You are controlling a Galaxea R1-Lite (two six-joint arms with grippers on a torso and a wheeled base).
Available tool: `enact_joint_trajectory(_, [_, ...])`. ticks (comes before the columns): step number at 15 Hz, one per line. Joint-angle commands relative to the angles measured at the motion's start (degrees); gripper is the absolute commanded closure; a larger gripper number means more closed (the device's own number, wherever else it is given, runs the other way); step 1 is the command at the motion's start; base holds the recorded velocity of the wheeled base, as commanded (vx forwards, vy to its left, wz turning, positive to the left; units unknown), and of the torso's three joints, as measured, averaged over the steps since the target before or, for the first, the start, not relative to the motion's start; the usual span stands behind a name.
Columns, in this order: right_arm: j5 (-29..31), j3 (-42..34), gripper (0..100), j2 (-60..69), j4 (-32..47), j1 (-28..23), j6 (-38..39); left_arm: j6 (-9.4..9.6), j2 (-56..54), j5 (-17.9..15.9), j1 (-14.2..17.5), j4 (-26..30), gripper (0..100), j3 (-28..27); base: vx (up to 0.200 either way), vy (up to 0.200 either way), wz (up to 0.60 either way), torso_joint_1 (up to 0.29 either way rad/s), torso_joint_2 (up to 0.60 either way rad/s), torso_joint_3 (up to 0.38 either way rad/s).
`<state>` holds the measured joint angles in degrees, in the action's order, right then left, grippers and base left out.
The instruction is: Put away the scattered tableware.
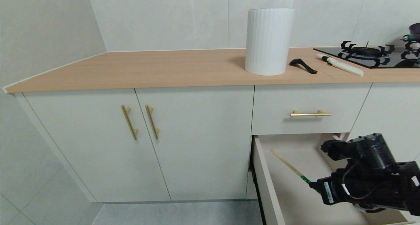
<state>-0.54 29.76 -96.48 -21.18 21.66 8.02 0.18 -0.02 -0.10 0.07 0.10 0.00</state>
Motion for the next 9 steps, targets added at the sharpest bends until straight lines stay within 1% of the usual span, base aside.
enact_joint_trajectory(1, [1.6,6.1,100,-15.3,-3.0,-1.4,0.0,-0.01,0.0,0.0,0.0,0.0,0,0.0,0.0,0.0,0.0,0.0,0.0,0.0])
enact_joint_trajectory(3, [4.6,11.5,100,-22.7,-3.0,-2.9,0.1,-0.01,0.0,0.0,0.0,0.0,0,0.0,0.0,0.0,0.0,0.0,0.0,0.0])
enact_joint_trajectory(4, [5.0,12.8,100,-24.4,-3.0,-3.3,0.1,-0.01,0.0,0.0,0.0,0.0,0,0.0,0.0,0.0,0.0,0.0,0.0,0.0])
enact_joint_trajectory(6, [6.5,18.1,100,-30.1,-2.8,-3.8,0.2,-0.01,0.0,0.0,0.0,0.0,0,0.0,0.0,0.0,0.0,0.0,0.0,0.0])
enact_joint_trajectory(8, [10.6,21.0,100,-34.3,-3.0,-3.7,1.4,-0.01,0.0,0.0,0.0,0.0,0,0.0,0.0,0.0,0.0,0.0,0.0,0.0])
enact_joint_trajectory(9, [11.0,21.2,100,-36.0,-3.3,-3.7,2.1,-0.01,0.0,0.0,0.0,0.0,0,0.0,0.0,0.0,0.0,0.0,0.0,0.0])
